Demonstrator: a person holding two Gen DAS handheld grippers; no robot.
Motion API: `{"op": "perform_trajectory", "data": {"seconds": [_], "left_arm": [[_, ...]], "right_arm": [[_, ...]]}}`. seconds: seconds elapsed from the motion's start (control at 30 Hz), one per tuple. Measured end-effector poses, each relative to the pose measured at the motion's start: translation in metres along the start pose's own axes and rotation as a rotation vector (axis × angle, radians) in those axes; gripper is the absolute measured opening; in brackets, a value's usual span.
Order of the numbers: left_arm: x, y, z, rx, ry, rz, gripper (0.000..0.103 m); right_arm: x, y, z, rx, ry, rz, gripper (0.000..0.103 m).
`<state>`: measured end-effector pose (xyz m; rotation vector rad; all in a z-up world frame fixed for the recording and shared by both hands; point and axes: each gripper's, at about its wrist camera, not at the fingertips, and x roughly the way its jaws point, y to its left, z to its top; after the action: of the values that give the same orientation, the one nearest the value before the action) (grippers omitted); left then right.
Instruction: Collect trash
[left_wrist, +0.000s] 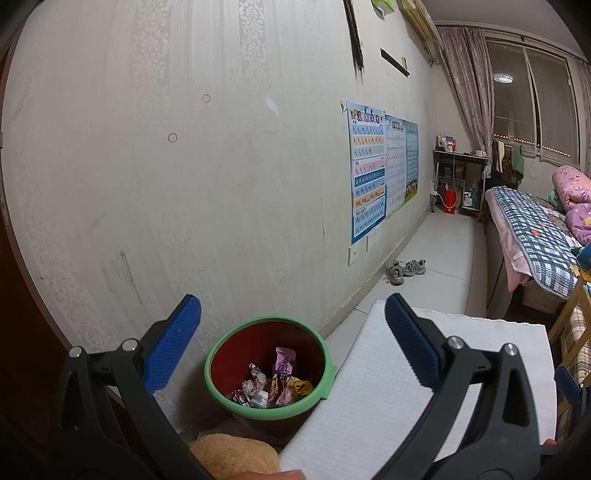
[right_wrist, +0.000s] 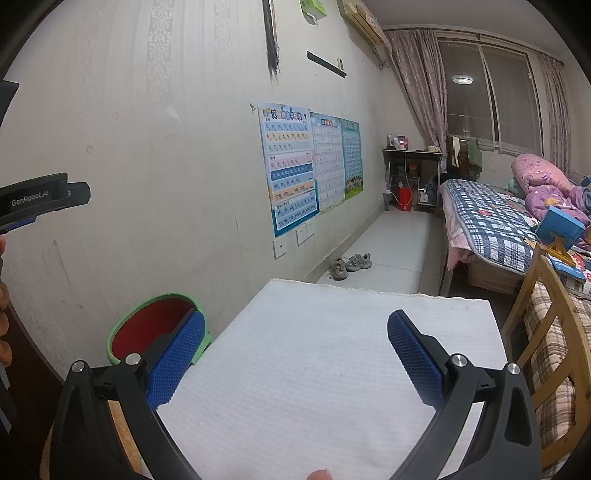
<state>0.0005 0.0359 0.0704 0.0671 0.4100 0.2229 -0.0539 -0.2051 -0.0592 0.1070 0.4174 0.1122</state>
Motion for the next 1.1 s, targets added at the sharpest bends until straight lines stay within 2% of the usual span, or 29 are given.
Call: {"op": "perform_trajectory", "data": {"seconds": [0.93,1.1], "left_arm": [[0.0,-0.001,-0.003,0.003,0.013,0.0,0.098],[0.006,0.002,-0.007,-0.02,0.046,-0.013,0.098]], "right_arm": [[-0.003,-0.008,-0.014,0.004,0.02,0.0,0.096],[0.003,-0.022,-0.02,0.033,0.064,0.004,0.096]]}}
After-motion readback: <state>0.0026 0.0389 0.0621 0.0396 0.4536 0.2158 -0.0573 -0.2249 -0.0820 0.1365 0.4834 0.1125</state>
